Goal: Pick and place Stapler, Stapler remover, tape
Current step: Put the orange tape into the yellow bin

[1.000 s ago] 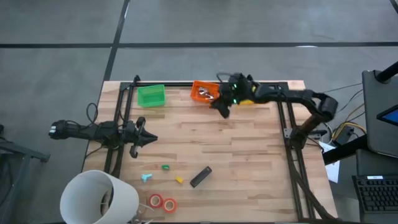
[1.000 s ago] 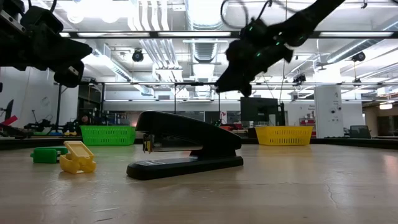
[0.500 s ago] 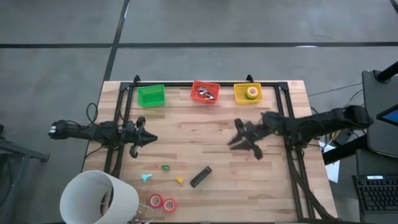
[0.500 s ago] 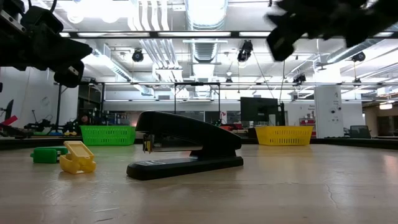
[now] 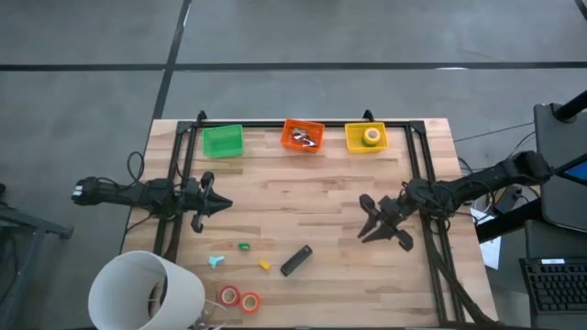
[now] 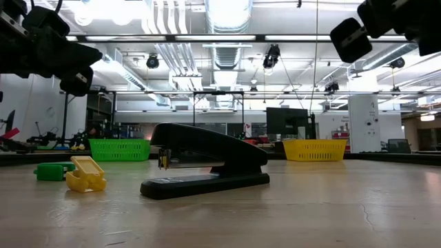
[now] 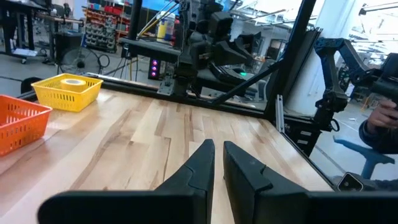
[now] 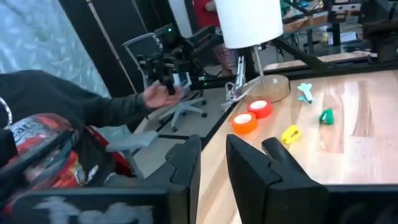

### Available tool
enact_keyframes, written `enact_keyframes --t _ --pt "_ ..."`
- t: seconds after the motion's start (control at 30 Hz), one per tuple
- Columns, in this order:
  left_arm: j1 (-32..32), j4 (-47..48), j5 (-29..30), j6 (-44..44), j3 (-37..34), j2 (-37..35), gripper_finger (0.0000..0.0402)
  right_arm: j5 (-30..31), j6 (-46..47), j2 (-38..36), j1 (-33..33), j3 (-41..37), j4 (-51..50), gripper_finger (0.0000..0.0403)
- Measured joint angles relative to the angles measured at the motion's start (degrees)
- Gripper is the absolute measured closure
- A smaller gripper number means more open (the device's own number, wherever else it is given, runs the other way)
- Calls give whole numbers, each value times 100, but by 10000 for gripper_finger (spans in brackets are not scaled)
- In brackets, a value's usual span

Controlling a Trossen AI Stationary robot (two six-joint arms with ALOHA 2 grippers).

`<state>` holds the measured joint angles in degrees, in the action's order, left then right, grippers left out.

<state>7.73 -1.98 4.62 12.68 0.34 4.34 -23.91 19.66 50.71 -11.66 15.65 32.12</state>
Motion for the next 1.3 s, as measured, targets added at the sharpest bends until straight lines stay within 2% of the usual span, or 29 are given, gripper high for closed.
enact_keyframes --t 0.13,0.23,0.3,0.47,0.57,0.67,0.83,0.9,0.97,1.07,1.2,1.3 --pt "0 -100 83 -182 0 0 364 -11 -30 -8 -106 -29 -5 336" --pt "-2 -148 601 -515 0 -1 364 5 -44 -8 -162 -34 -18 339" --pt "-2 -617 961 -592 0 10 364 -9 -147 -8 -164 3 -20 339" --pt "-2 -1984 1325 -368 -2 57 364 -17 -329 -3 -162 209 -27 341" --pt "-8 -2522 1394 479 -4 110 364 -54 -332 -3 -162 253 -46 344" --pt "-17 -2812 2033 418 -4 163 364 -57 -333 -3 -170 252 -51 343" --pt "-20 -2832 2535 846 29 284 364 -58 -320 3 -173 209 -225 342" --pt "-17 -2822 3247 859 99 356 364 -58 -295 3 -178 189 -256 344" --pt "-25 -2855 3539 942 125 441 364 -58 -294 5 -210 180 -358 347" --pt "-24 -2833 3311 1443 111 726 364 -58 -286 8 -322 178 -368 350" --pt "-22 -2868 2399 2231 105 1426 364 -57 -367 8 -472 178 -363 351" --pt "0 -2793 2036 2825 210 2101 363 -53 -404 8 -472 178 -363 349"
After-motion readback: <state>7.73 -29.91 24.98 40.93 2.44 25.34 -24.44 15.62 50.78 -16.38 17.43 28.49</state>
